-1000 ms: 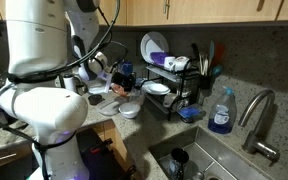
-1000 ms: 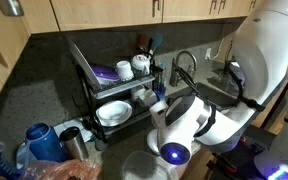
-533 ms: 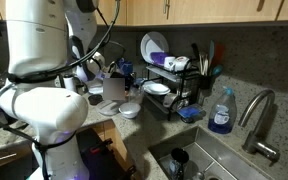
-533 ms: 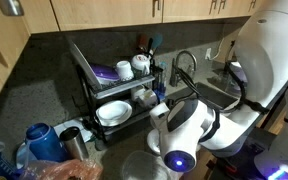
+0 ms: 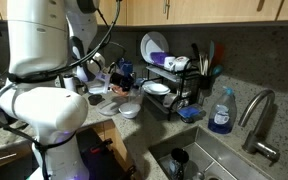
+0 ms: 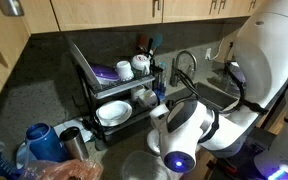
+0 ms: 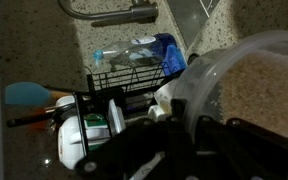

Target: Pour the contents in the clear bowl into the white bowl

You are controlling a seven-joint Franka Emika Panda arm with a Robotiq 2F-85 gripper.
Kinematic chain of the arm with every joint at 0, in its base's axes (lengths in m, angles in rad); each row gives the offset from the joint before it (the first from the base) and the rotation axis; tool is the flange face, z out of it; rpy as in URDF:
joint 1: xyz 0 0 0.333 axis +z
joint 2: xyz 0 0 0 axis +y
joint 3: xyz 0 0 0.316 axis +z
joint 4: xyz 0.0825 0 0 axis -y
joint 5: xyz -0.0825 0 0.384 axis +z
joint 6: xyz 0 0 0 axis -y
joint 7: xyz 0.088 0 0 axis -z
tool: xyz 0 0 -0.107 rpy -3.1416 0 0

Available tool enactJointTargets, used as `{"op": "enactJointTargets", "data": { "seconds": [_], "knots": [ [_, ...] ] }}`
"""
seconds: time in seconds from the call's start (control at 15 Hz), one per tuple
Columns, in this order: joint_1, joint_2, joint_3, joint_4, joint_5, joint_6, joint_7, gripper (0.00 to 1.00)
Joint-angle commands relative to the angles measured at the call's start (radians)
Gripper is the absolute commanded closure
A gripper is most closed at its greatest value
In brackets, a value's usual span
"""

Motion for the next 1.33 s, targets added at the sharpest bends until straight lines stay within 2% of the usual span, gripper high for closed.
{"op": "enactJointTargets", "data": {
  "seconds": [0.0, 0.13, 0.2, 0.67, 1.0, 1.27],
  "knots": [
    [-0.005, 0.001, 0.006, 0.001, 0.000, -0.002, 0.000, 0.94],
    [-0.005, 0.001, 0.006, 0.001, 0.000, -0.002, 0.000, 0.94],
    [-0.005, 0.001, 0.006, 0.001, 0.000, -0.002, 0.000, 0.99],
    [0.021, 0.062, 0.010, 0.046, -0.010, -0.077, -0.032, 0.99],
    [0.067, 0.123, 0.012, 0.101, -0.059, -0.216, -0.056, 0.99],
    [0.086, 0.161, 0.016, 0.130, -0.092, -0.274, -0.076, 0.99]
  ]
}}
